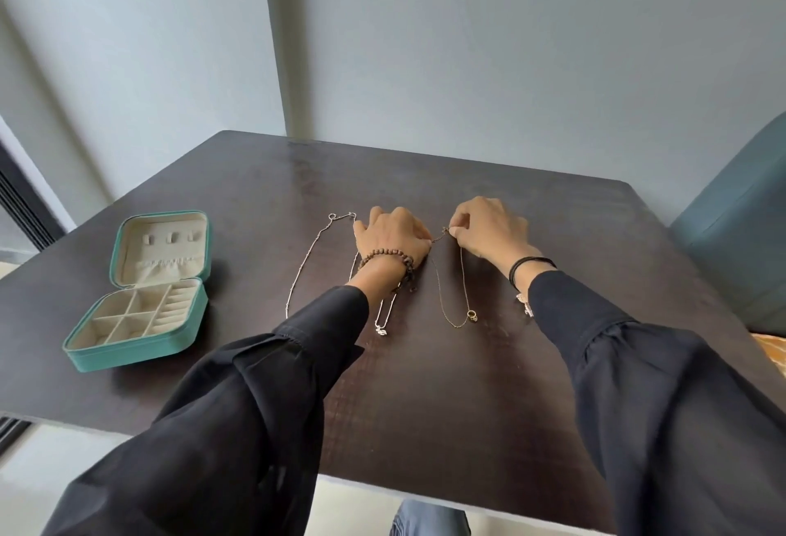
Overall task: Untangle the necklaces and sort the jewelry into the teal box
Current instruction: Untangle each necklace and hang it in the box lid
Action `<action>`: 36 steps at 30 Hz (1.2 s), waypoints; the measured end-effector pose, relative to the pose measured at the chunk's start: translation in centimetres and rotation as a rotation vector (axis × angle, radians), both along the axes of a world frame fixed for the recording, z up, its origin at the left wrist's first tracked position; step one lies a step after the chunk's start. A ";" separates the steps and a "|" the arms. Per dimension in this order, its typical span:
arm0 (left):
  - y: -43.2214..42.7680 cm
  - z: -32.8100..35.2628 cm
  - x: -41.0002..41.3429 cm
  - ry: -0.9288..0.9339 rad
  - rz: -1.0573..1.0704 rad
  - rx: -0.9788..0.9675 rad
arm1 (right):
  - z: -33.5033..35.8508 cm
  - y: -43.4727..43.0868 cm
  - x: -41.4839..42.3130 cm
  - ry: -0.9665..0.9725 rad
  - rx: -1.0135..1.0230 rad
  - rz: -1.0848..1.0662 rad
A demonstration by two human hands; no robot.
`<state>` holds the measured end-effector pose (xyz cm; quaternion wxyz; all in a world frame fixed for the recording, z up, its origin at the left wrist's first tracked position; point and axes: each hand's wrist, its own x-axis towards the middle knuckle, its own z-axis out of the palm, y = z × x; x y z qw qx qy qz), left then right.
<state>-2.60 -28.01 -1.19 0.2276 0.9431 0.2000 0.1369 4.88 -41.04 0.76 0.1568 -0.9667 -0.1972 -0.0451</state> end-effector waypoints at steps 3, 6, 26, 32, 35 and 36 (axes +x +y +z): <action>-0.2 0.0 -0.3 0.001 0.022 0.008 | 0.3 0.1 -0.9 0.054 -0.073 0.047; -0.4 0.1 -0.9 -0.002 0.026 0.026 | 0.5 -0.2 -2.0 0.058 -0.207 0.121; -3.2 4.1 -6.1 -0.149 -0.183 -0.314 | 3.7 -4.4 -8.8 0.154 0.308 0.205; -3.3 4.7 -7.8 -0.188 -0.306 -0.495 | 3.5 -6.0 -10.0 0.280 0.644 0.302; -3.3 5.2 -8.7 -0.242 -0.359 -0.608 | 4.1 -6.7 -10.7 0.150 0.614 0.362; -3.3 5.5 -9.0 -0.256 -0.373 -0.660 | 4.4 -6.9 -10.9 0.110 0.598 0.363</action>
